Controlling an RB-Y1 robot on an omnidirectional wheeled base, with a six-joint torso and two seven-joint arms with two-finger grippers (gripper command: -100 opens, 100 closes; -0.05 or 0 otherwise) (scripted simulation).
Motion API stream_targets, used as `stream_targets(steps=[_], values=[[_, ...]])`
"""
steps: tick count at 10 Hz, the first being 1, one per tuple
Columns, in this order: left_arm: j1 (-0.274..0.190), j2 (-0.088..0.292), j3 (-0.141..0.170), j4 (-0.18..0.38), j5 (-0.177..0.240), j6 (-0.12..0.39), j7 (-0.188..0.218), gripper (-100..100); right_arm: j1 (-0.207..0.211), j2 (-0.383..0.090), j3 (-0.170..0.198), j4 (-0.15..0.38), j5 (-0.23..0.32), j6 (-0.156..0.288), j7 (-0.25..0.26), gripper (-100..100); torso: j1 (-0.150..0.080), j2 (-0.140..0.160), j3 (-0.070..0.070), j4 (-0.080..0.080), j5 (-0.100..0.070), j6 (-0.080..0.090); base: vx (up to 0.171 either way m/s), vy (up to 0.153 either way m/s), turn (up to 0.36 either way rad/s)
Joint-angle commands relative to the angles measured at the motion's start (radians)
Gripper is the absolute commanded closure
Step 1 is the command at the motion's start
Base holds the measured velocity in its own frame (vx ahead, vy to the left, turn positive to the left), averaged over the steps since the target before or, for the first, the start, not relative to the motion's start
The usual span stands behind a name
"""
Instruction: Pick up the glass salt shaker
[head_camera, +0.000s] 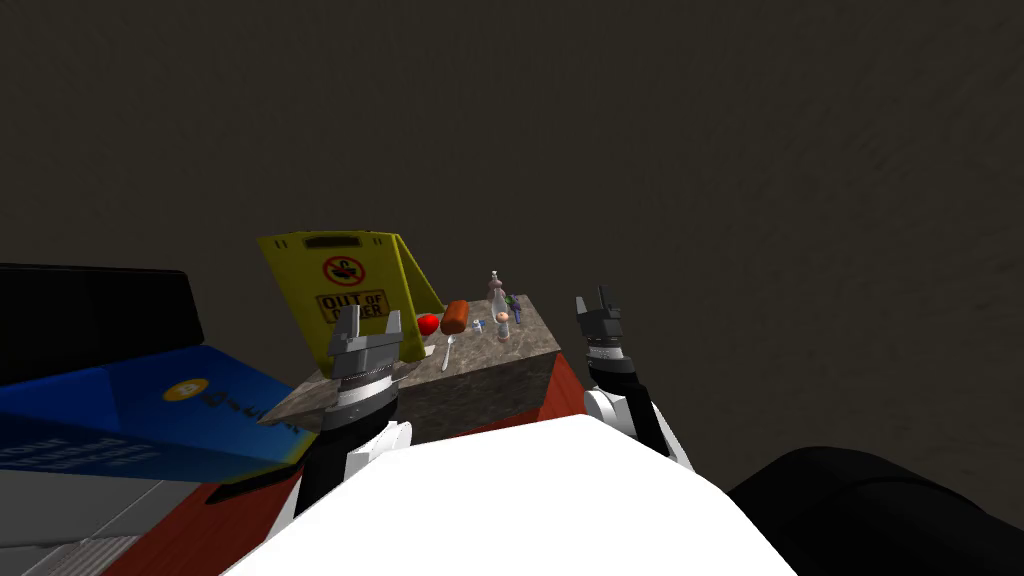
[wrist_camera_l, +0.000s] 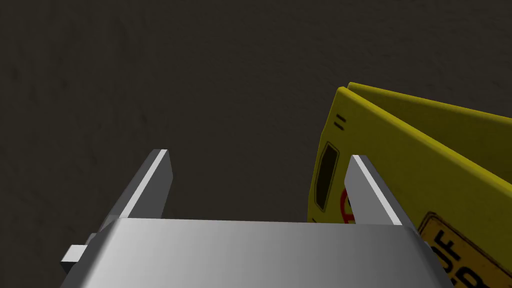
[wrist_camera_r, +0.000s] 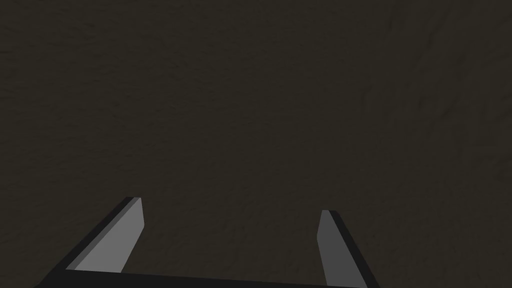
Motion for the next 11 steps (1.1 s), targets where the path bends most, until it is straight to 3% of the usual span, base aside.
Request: stream_targets(steps=[1, 6, 7, 8, 11], values=[[-0.027, 0.042, -0.006, 0.011, 0.013, 0.023, 0.008, -100, 0.000, 0.000, 0.000, 0.000, 0.000, 0.000, 0.000, 0, 0.000, 0.000, 0.000, 0.000, 0.000, 0.000, -0.008, 0.011, 0.108], [-0.160, 0.130, -0.034, 0.078, 0.071, 0.132, 0.050, -100, 0.000, 0.000, 0.000, 0.000, 0.000, 0.000, 0.000, 0, 0.001, 0.001, 0.000, 0.000, 0.000, 0.000, -0.018, 0.015, 0.122], [-0.193, 0.143, -0.042, 0.100, 0.087, 0.164, 0.063, -100, 0.000, 0.000, 0.000, 0.000, 0.000, 0.000, 0.000, 0, 0.001, 0.001, 0.000, 0.000, 0.000, 0.000, -0.027, 0.016, 0.116], [-0.198, 0.143, -0.042, 0.100, 0.087, 0.164, 0.063, -100, 0.000, 0.000, 0.000, 0.000, 0.000, 0.000, 0.000, 0, 0.001, 0.001, 0.001, 0.000, 0.000, 0.000, -0.020, 0.010, 0.036], [-0.306, 0.175, -0.065, 0.188, 0.139, 0.256, 0.112, -100, 0.000, 0.000, 0.000, 0.000, 0.000, 0.000, 0.000, 0, 0.001, 0.001, 0.001, 0.000, 0.000, 0.000, -0.024, 0.016, 0.133]])
